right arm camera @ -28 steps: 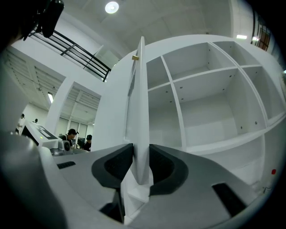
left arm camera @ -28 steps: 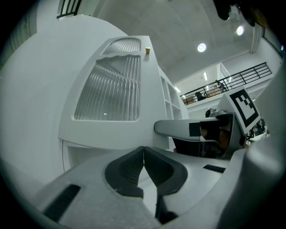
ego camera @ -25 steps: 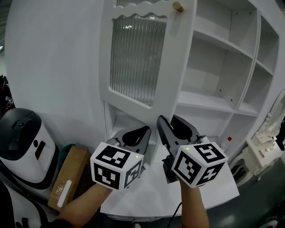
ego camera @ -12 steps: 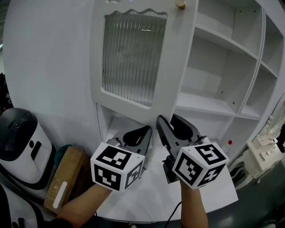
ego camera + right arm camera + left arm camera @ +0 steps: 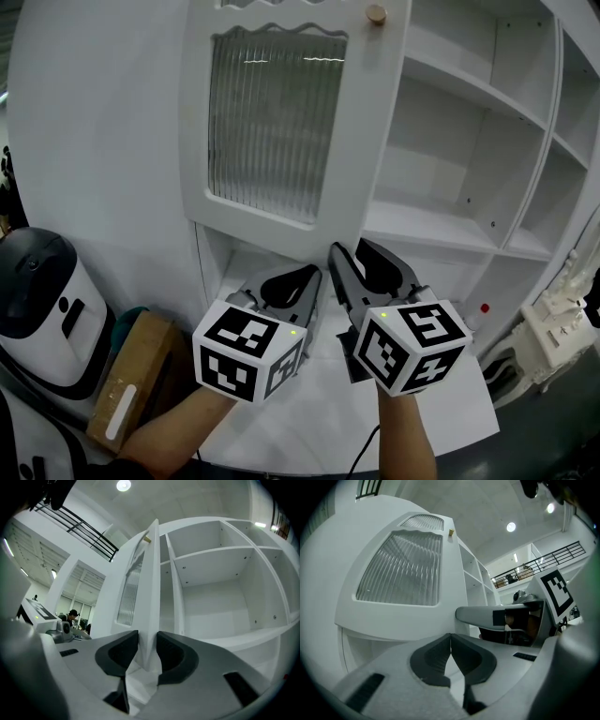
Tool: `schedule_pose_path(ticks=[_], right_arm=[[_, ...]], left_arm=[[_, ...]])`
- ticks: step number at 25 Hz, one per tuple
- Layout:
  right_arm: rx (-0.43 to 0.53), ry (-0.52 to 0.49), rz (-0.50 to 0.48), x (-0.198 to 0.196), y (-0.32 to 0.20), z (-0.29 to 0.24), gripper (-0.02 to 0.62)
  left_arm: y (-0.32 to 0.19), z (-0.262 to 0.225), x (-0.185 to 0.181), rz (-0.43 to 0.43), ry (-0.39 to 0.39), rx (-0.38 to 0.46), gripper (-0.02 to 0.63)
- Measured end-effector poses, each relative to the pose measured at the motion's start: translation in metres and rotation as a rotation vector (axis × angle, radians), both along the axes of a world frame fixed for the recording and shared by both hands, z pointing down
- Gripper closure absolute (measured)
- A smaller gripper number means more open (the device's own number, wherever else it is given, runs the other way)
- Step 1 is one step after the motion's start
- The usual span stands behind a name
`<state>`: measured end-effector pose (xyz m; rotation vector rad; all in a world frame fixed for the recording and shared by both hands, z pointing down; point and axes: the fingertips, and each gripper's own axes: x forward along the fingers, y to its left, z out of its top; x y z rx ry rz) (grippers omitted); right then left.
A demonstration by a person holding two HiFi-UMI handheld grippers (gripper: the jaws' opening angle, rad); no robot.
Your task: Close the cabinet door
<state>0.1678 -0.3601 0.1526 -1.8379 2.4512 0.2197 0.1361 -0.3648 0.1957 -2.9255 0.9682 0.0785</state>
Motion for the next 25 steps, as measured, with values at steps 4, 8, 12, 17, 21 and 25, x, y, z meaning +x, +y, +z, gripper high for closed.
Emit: schedule_pose_path(ticks=[4,8,12,17,21,25], right_arm=[[-0.005,-0.006,-0.010,0.008,-0.009,0.000,0.463],[-0.007,-0.009,-0.021,0.011,-0.016,0.000,0.462],[-0.004,-0.007,-0.024,0.015,-0.024,-0.001,0.459],[-0.002,-0.006,-0.040,0.020,-0.033,0.000,0.457],[0.004,0.010,-0.038,0.024,-0.040,-0.001,0.454],[0.003,0.013,-0.048,0.026,-0.046,0.000,0.454]], left_arm=[[-0.005,0.000,0.009,-0.007,-0.001,0.000,0.592],[-0.011,0.002,0.011,-0.023,-0.002,-0.001,0.592],[-0.019,0.005,0.014,-0.040,-0.003,-0.008,0.592],[-0.027,0.005,0.018,-0.062,-0.004,0.000,0.592],[-0.032,0.005,0.024,-0.072,0.000,-0.001,0.592],[-0.036,0.007,0.029,-0.078,-0.002,-0.002,0.592]])
